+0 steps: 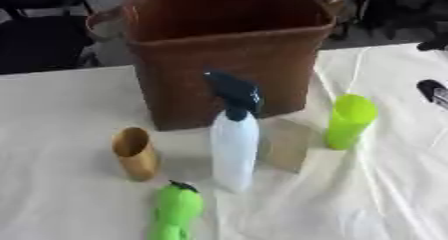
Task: Pick up objects on the table and place them in the box.
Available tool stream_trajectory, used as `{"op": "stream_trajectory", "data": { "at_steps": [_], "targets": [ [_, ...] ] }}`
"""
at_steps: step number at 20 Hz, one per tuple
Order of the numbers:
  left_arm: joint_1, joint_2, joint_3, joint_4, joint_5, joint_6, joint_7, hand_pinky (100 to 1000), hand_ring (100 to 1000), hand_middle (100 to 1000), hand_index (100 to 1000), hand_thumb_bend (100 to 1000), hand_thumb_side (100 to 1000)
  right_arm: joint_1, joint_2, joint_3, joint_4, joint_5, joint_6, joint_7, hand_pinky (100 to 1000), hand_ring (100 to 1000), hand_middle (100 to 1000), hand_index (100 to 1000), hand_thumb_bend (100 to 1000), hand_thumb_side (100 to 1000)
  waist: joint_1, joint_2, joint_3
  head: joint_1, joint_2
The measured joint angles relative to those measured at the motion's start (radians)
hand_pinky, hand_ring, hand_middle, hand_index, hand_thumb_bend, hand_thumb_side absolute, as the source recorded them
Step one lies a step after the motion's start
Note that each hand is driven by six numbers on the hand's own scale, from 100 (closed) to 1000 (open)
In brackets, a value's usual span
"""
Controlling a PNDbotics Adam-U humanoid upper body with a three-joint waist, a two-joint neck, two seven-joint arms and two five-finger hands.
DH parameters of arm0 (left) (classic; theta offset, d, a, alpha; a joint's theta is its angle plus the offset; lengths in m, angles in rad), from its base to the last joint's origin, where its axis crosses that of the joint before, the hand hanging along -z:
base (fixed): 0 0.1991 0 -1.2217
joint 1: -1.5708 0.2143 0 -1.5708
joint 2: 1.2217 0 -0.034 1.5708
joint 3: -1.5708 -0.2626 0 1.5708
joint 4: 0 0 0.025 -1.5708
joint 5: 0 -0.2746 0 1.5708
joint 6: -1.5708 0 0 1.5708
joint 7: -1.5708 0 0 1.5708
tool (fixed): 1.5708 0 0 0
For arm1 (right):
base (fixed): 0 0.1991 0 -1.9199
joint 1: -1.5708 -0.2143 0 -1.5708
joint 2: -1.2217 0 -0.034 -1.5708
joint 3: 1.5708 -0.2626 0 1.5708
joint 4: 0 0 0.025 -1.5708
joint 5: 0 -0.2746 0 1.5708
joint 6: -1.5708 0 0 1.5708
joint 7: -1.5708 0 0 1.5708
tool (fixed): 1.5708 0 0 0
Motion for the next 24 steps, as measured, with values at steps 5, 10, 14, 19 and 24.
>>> {"op": "stream_trajectory", "data": {
  "at_steps": [5,10,14,19,24],
  "targets": [
    [-0.005,0.0,-0.006,0.0,0.003,-0.004,-0.005,977,969,887,888,100,973,-0.067,0.013,0.052,0.0,0.009,0.042,-0.034,842,924,897,990,263,1000,0.001,0.0,0.007,-0.007,0.0],
    [-0.012,0.0,-0.009,0.0,0.006,-0.006,-0.011,977,967,883,888,100,975,-0.139,0.046,0.097,0.0,0.035,0.039,0.016,828,919,900,1000,349,1000,0.0,0.0,0.009,-0.016,0.0],
    [-0.012,0.0,-0.012,0.0,0.007,-0.007,-0.015,976,966,899,886,100,976,-0.198,0.09,0.123,0.0,-0.027,0.043,0.064,825,916,898,1000,373,1000,-0.002,0.0,0.009,-0.02,0.0],
    [-0.014,0.0,-0.013,0.0,0.01,-0.009,-0.018,974,963,897,884,100,978,-0.245,0.131,0.146,0.0,-0.066,0.044,0.083,832,916,900,1000,343,1000,-0.005,-0.001,0.01,-0.021,0.0],
    [-0.02,0.0,-0.018,0.0,0.015,-0.011,-0.022,973,954,891,882,100,979,-0.281,0.179,0.198,0.0,-0.038,0.025,0.154,833,914,898,1000,350,1000,-0.007,-0.001,0.019,-0.023,0.0]
  ]
}}
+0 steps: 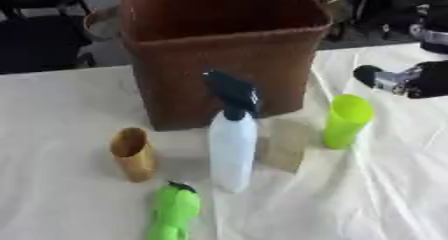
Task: Pick up objects on the table and place them in the box.
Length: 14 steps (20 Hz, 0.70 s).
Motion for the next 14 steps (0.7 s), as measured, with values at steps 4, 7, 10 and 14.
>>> {"op": "stream_trajectory", "data": {
  "at_steps": [4,7,10,14],
  "targets": [
    [0.0,0.0,0.0,0.0,0.002,0.001,-0.003,972,951,887,881,100,980,-0.005,0.017,0.015,0.004,0.001,0.002,0.048,838,914,903,1000,351,1000,0.0,0.0,0.001,0.003,0.0],
    [0.0,-0.001,0.0,0.0,0.004,0.001,-0.005,969,941,878,878,100,979,-0.007,0.018,0.021,0.012,-0.007,-0.006,0.079,845,918,910,1000,363,958,0.0,0.0,0.001,0.004,0.0],
    [-0.002,-0.001,0.0,0.0,0.007,0.001,-0.007,968,940,877,877,100,980,-0.007,0.018,0.035,0.02,-0.019,-0.027,0.125,849,925,920,1000,396,893,0.001,0.003,0.002,0.004,0.0],
    [-0.003,-0.001,0.0,0.0,0.008,0.003,-0.013,969,935,872,876,100,981,-0.007,0.025,0.046,0.031,-0.029,-0.059,0.193,874,943,936,1000,470,777,0.002,0.004,0.002,0.004,0.0]
  ]
}}
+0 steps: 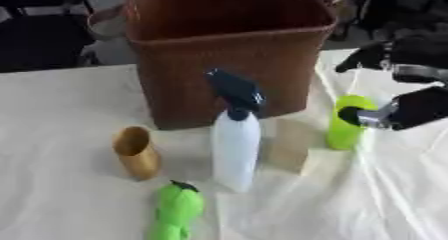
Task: Pick up objects on the table and place them in the box.
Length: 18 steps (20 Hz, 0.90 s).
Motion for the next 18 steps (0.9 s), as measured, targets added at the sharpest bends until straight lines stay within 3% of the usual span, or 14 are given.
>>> {"op": "stream_trajectory", "data": {
  "at_steps": [3,8,18],
  "targets": [
    [0.0,-0.001,0.0,0.0,0.001,0.0,-0.001,968,930,867,875,100,982,0.003,0.0,-0.001,0.001,0.026,-0.034,0.053,902,959,958,1000,509,727,0.002,0.003,0.0,0.001,0.0],
    [0.0,-0.008,0.0,0.0,0.004,0.0,-0.001,968,927,865,874,100,982,0.005,0.0,-0.01,0.017,0.068,-0.086,0.106,904,959,952,1000,516,744,0.002,0.005,0.0,0.003,0.0],
    [0.0,-0.017,0.0,0.0,0.009,0.0,-0.001,967,916,853,864,100,984,-0.013,0.019,-0.025,0.099,0.076,-0.1,0.072,904,963,959,1000,490,775,0.005,0.011,0.005,0.003,-0.008]
  ]
}}
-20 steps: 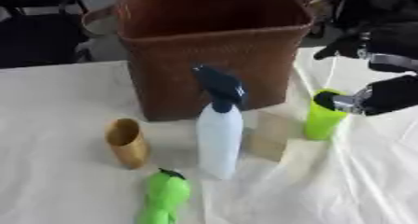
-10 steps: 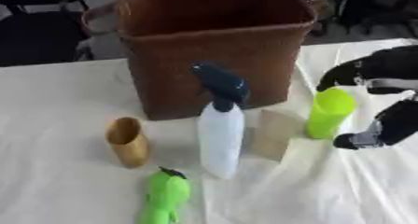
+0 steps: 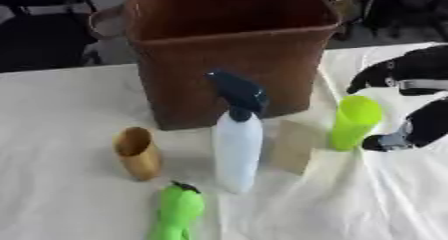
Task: Pick up objects on the table and place them in the box.
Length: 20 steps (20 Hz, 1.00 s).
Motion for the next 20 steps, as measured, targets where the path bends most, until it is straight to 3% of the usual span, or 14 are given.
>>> {"op": "stream_trajectory", "data": {
  "at_steps": [8,20],
  "targets": [
    [0.0,0.0,0.0,0.0,0.0,0.0,0.0,967,917,854,864,100,983,-0.027,0.021,0.0,0.05,0.006,0.002,-0.023,904,967,961,1000,483,796,0.001,0.005,0.003,0.0,-0.002],
    [-0.007,-0.001,0.0,0.0,0.007,-0.004,-0.003,965,916,853,862,100,985,-0.074,0.07,0.035,0.159,0.01,-0.031,0.012,899,960,957,1000,503,784,0.001,0.013,0.013,-0.009,-0.008]
  ]
}}
